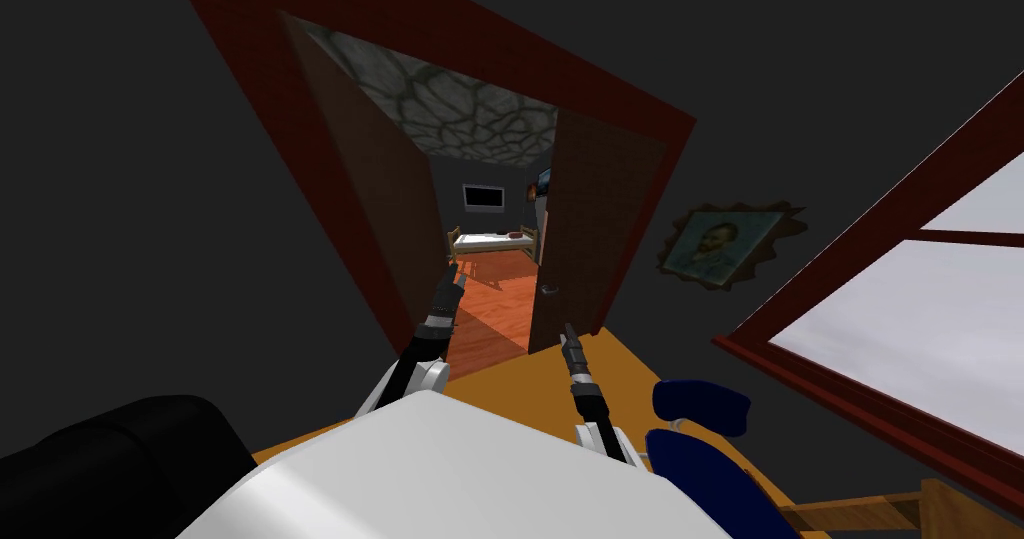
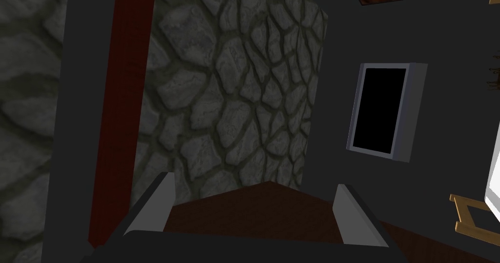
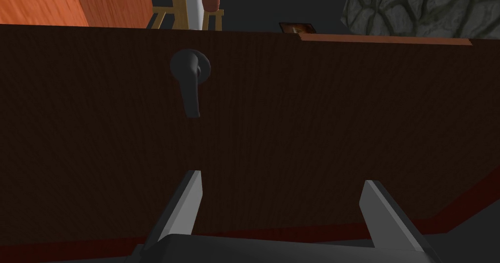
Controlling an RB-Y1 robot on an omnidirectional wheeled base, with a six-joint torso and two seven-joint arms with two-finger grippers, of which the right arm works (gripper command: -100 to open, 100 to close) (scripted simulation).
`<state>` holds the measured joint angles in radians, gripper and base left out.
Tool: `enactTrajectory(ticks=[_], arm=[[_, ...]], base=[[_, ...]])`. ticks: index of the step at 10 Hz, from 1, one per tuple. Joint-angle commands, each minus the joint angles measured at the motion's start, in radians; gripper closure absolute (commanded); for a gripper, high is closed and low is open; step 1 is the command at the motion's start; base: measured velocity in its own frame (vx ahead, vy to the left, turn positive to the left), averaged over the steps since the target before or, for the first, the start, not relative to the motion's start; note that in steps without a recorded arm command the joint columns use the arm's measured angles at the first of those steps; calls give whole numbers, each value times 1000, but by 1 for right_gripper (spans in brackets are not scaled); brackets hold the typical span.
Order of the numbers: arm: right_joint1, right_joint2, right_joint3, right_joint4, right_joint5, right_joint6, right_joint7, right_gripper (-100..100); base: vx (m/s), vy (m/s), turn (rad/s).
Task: Push the door open
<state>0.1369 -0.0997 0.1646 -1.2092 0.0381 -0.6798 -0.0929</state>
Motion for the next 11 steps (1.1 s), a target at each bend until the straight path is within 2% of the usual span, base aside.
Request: enactTrajectory(ticks=[1, 11], arm=[[-1, -1, 1, 1, 0, 2, -1, -100], [-1, -1, 4, 8, 1, 0, -2, -100]], base=[[38, 1, 7], [2, 0, 2]])
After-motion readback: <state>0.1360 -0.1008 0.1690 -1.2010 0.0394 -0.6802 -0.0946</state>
